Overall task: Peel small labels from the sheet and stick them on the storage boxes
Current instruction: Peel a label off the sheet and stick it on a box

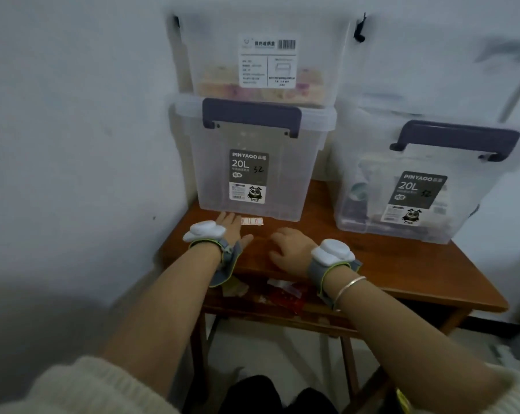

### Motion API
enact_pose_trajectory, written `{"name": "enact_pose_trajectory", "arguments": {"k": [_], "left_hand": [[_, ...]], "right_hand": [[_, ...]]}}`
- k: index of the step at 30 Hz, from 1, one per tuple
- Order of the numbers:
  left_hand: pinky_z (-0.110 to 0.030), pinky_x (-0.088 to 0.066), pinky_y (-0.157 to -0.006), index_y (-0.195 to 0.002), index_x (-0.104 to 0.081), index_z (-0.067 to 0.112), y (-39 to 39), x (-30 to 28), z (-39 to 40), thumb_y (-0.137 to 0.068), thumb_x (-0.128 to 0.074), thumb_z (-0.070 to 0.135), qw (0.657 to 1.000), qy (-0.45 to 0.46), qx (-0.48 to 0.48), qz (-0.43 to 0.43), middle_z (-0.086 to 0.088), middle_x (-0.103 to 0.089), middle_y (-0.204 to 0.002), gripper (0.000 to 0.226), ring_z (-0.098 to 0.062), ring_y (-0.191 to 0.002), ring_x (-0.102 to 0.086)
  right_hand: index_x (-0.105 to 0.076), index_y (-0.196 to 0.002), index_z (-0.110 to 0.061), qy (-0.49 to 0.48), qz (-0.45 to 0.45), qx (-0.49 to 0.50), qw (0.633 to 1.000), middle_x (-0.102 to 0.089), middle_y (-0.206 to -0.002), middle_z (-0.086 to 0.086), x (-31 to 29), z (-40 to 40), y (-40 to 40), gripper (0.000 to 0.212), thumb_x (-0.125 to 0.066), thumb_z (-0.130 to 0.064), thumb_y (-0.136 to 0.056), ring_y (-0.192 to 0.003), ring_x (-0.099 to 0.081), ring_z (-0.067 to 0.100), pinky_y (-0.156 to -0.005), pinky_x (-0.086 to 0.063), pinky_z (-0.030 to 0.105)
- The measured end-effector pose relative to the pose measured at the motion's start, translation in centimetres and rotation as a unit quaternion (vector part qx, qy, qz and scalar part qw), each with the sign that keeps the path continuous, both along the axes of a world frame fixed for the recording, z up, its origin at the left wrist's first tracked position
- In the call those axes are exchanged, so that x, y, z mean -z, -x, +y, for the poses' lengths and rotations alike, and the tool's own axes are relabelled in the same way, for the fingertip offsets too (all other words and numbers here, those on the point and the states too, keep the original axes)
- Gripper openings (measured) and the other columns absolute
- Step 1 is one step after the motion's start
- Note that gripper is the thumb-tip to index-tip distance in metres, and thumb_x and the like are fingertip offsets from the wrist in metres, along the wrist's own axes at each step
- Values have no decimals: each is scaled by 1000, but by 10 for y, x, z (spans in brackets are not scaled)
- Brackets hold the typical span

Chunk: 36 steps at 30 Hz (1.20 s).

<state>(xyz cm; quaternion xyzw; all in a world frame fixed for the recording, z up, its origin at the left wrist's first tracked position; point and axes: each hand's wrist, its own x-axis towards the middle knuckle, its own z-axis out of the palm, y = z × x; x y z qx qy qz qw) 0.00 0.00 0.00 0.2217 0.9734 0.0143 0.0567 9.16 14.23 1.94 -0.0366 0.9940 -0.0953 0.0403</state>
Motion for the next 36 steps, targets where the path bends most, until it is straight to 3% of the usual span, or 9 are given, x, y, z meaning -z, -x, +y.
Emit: {"name": "enact_pose_trajectory", "arguments": {"k": [3,6,13,19,22,25,28,31,36], "left_hand": [[-46,-8,-118,-146,-7,12,8,17,-1,-94,-26,50,1000,-13,11,-12,-5,-4,-158,67,-22,-146,1],[-47,-4,-118,-147,-4,15,13,24,1,-94,-24,52,999,-26,34,-24,-2,-2,-159,67,-19,-146,3],[-44,0,-118,-146,-7,14,12,27,3,-94,-21,52,999,-17,48,-11,-2,-5,-159,66,-17,-146,-1],[-36,-27,-104,-141,-29,13,-13,26,-4,-90,-38,51,989,-87,82,88,-12,-44,-129,64,-29,-120,-39],[-35,-28,-101,-137,-36,14,-23,26,-12,-88,-38,56,988,-79,92,98,-9,-44,-125,65,-27,-116,-38],[-39,-18,-113,-135,-40,15,-31,25,-20,-87,-40,57,988,-87,107,72,-9,-37,-140,63,-25,-136,-24],[-39,-12,-117,-139,-30,12,-40,20,-24,-85,-48,53,991,-66,119,2,-9,-22,-154,71,-24,-144,-12],[-34,-25,-111,-138,-30,10,-47,12,-26,-86,-58,37,990,-23,141,-13,-12,-26,-152,65,-25,-139,-26],[-34,-37,-101,-130,-46,13,-59,3,-29,-93,-46,15,986,12,164,40,-8,-47,-139,37,-23,-127,-43]], "right_hand": [[-23,-138,-18,-16,-9,48,999,-15,-154,5,25,7,12,53,-32,-42,-92,-142,-10,27,-114,-10,50],[-12,-141,-24,-27,-13,79,996,-5,-156,2,41,14,18,59,-20,-54,-90,-143,-2,24,-115,-2,50],[-12,-141,-25,-27,9,79,996,-7,-156,1,49,16,21,62,-18,-57,-89,-143,-3,24,-115,-2,49],[-14,-141,-25,-16,14,77,997,-8,-156,1,49,18,21,58,-18,-54,-90,-143,-4,24,-115,-2,48],[-16,-141,-25,-9,18,78,997,-11,-156,1,50,18,21,59,-19,-54,-90,-143,-6,24,-115,-3,47],[-18,-140,-24,-6,22,82,996,-12,-155,2,51,18,18,59,-21,-54,-89,-143,-7,24,-115,-3,47],[-16,-141,-24,-9,17,72,997,-11,-155,2,51,18,16,59,-20,-54,-90,-143,-6,24,-115,-3,47],[-15,-141,-22,-13,10,61,998,-9,-156,2,51,20,11,59,-18,-52,-91,-143,-5,24,-116,-3,46],[-13,-141,-20,-16,12,45,999,-9,-156,3,49,21,-2,60,-17,-52,-91,-143,-5,22,-116,-4,43]]}}
